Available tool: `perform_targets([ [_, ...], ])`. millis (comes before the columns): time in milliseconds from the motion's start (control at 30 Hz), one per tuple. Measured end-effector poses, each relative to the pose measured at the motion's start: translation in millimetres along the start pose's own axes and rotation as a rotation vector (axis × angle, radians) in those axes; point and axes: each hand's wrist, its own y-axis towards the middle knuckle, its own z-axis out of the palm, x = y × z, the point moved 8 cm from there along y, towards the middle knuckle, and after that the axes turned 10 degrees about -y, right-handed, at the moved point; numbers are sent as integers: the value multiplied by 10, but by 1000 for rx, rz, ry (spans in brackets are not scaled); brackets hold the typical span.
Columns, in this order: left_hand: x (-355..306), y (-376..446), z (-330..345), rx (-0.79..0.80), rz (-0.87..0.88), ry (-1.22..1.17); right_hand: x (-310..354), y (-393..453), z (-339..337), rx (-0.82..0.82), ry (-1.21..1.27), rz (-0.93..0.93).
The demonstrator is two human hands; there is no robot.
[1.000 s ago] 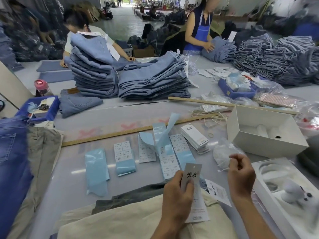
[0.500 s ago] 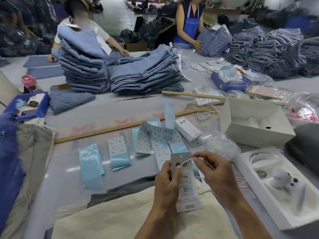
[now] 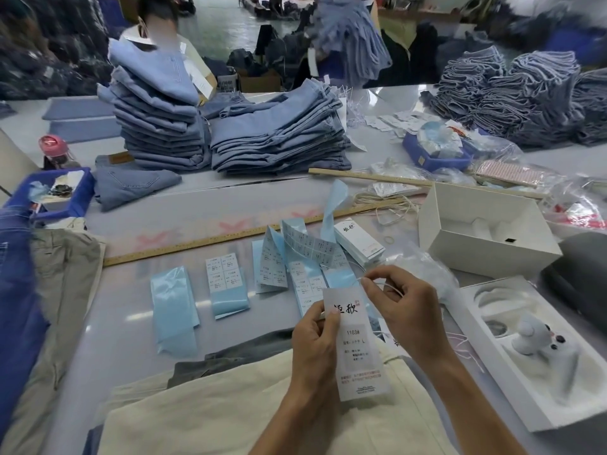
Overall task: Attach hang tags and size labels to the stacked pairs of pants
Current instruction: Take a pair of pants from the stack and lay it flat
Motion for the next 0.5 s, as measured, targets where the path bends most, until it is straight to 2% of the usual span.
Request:
perform_targets([
  [233, 6, 18, -10, 2, 20, -12, 16, -29, 104, 33, 8, 5],
  [500, 8, 24, -10, 18, 25, -2, 12, -15, 58, -3, -5, 13],
])
